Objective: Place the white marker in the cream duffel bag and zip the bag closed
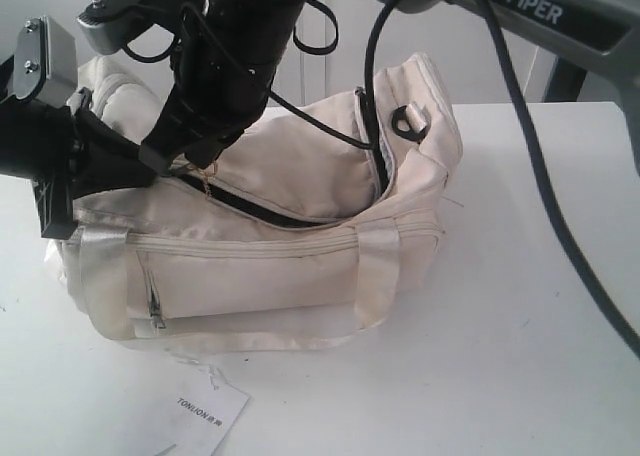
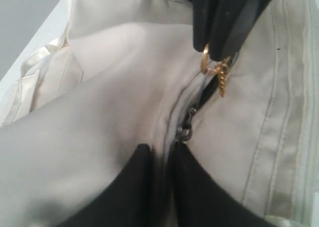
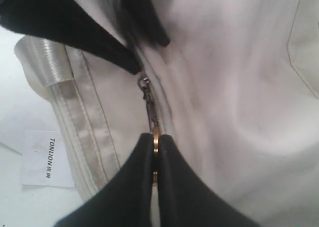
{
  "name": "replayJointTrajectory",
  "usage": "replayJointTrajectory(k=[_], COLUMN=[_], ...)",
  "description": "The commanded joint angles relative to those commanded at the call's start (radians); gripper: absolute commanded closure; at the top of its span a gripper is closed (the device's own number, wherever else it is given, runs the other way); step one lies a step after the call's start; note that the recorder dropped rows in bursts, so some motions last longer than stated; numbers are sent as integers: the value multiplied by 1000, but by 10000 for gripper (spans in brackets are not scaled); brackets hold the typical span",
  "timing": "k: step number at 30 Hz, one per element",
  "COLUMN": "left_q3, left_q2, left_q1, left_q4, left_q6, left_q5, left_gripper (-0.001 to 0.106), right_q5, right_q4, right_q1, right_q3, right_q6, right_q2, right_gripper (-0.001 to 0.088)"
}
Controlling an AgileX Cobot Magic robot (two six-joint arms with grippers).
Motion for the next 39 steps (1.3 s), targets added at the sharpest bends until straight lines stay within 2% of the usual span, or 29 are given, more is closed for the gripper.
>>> replayJointTrajectory(k=[11, 17, 39], left_q3=[0, 0, 0], left_q2=[0, 0, 0], left_q1=[0, 0, 0], left_q4=[2, 2, -4], left_q6=[-11, -18, -52], left_q5=[0, 0, -10], left_gripper=[1053, 1053, 1053], right_q5=[16, 16, 16], right_q4=[-58, -58, -58], right_q1=[-2, -18, -19], right_q3=[0, 0, 3], right_q6=[5, 15, 76], right_q2=[0, 0, 0], right_gripper=[868, 868, 868])
